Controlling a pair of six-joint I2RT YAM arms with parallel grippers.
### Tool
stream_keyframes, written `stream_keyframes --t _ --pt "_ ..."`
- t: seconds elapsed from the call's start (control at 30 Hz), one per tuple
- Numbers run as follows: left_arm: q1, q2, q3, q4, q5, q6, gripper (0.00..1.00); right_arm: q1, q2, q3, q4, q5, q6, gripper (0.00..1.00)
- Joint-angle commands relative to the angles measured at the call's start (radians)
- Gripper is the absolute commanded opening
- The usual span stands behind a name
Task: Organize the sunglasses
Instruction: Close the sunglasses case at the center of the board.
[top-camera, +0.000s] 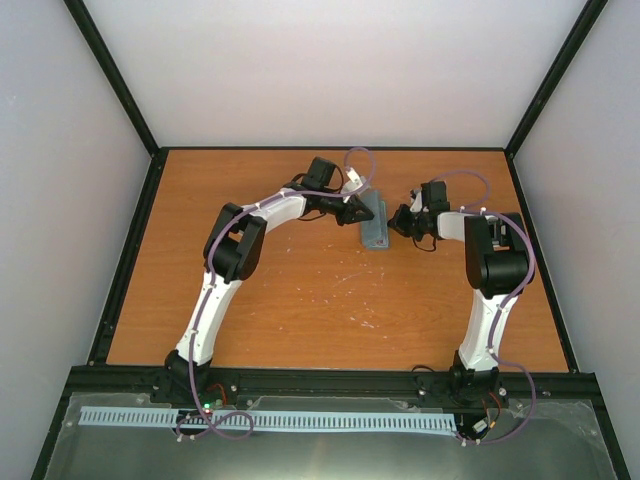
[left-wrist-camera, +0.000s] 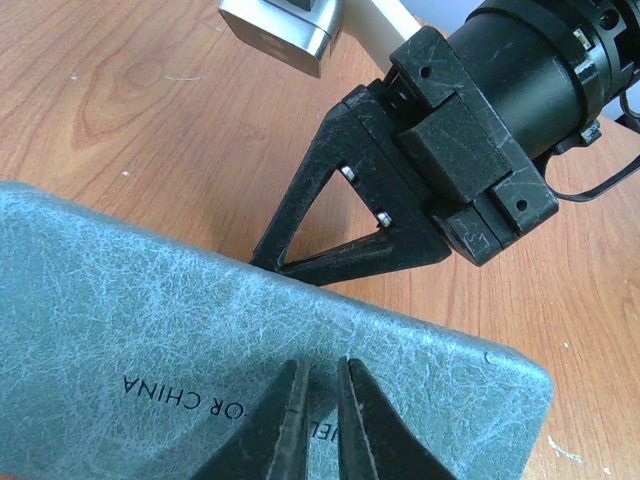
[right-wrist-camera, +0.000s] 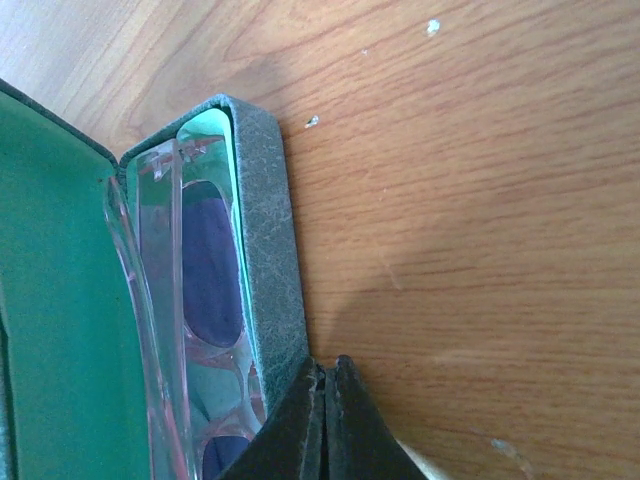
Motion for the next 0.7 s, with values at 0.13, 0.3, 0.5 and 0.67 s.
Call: stream_keyframes --t 0.13,0.3,0.5,0.67 --pt "-0.035 0.063 -0.005 -0.068 -0.009 0.019 0.12 0.034 0.005 -0.014 -0.034 -0.079 -0.026 0.03" --pt "-0.037 0.077 -0.013 -0.079 -0.006 0.024 0.13 0.041 0.007 -0.019 -0.035 -0.084 -0.031 0.03" --pt "-0.04 0.08 -0.015 -0.098 -0.007 0.038 0.13 0.044 -0.002 -0.021 -0.046 -0.08 -0.04 0.03" --pt "-0.04 -0.02 -0.098 -0.045 -0.055 0.053 0.23 0.041 -0.066 -0.015 -0.133 0.016 -0.081 0.07"
